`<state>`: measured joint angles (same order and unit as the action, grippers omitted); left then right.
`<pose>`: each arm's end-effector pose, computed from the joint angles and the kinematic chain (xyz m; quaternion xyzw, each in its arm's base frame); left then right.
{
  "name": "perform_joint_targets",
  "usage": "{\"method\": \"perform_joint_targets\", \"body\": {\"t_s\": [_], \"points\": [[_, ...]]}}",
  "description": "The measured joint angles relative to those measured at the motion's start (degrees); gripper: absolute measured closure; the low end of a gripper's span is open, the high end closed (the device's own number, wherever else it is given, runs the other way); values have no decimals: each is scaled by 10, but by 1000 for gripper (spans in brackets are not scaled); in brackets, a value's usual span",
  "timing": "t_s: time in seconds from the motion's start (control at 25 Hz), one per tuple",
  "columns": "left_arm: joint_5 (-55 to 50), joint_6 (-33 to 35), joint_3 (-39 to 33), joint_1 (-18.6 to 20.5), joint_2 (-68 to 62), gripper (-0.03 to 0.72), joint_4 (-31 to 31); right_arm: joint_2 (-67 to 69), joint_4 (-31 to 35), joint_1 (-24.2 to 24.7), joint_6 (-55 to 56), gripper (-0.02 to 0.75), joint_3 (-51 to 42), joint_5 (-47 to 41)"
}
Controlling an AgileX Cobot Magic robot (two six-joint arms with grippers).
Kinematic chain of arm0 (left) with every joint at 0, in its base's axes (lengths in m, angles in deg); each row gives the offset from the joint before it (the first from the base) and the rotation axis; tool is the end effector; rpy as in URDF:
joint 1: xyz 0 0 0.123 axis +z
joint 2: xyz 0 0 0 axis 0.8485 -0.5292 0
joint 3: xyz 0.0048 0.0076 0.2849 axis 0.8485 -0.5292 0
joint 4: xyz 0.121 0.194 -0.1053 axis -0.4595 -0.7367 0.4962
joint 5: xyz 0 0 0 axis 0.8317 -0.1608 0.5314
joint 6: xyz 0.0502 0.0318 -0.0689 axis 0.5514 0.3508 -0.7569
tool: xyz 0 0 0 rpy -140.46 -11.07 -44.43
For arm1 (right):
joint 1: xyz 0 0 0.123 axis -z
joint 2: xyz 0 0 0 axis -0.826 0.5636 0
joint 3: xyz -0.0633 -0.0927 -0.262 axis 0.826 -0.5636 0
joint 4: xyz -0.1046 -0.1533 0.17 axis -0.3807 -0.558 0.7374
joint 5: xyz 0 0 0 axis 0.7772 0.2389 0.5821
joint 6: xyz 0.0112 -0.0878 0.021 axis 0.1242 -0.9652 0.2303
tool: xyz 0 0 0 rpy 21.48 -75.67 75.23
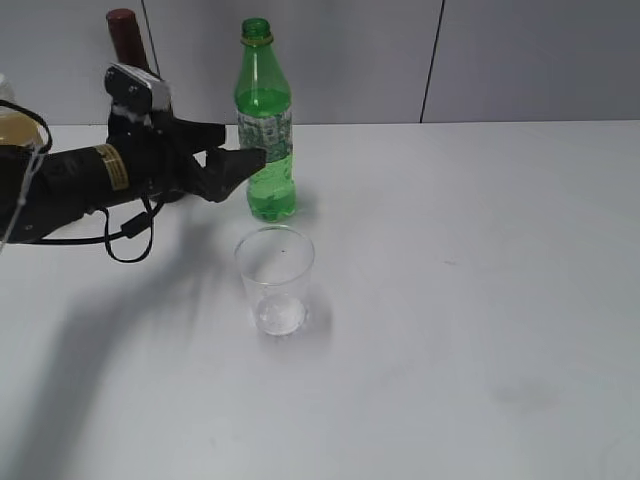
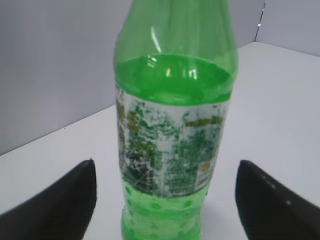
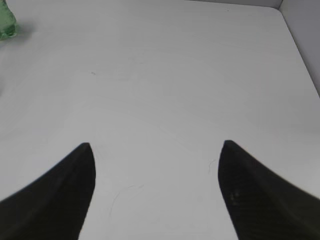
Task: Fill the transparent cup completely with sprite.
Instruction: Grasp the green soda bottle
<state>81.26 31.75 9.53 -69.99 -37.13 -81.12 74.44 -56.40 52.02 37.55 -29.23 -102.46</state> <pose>0.3877 -0.1336 0.1289 0.3091 0.7034 -0.2452 0.5912 0.0086 0.0046 0.2625 -0.0586 0.8411 0.0231 0.5371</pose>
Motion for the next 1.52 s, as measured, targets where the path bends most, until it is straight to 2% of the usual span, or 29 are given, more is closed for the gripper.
{"method": "perform_joint_targets", "body": {"t_s": [0.64,1.04,1.16,1.52], "points": [[4,-1,100,-36,-94,27,22,0,0,0,0,154,0,0],[4,-1,156,-45,-130,62,26,0,0,0,0,155,0,0],[4,-1,159,-45,-135,91,30,0,0,0,0,155,0,0],[9,-2,160,-46,-142,241,53,0,0,0,0,154,0,0]]}}
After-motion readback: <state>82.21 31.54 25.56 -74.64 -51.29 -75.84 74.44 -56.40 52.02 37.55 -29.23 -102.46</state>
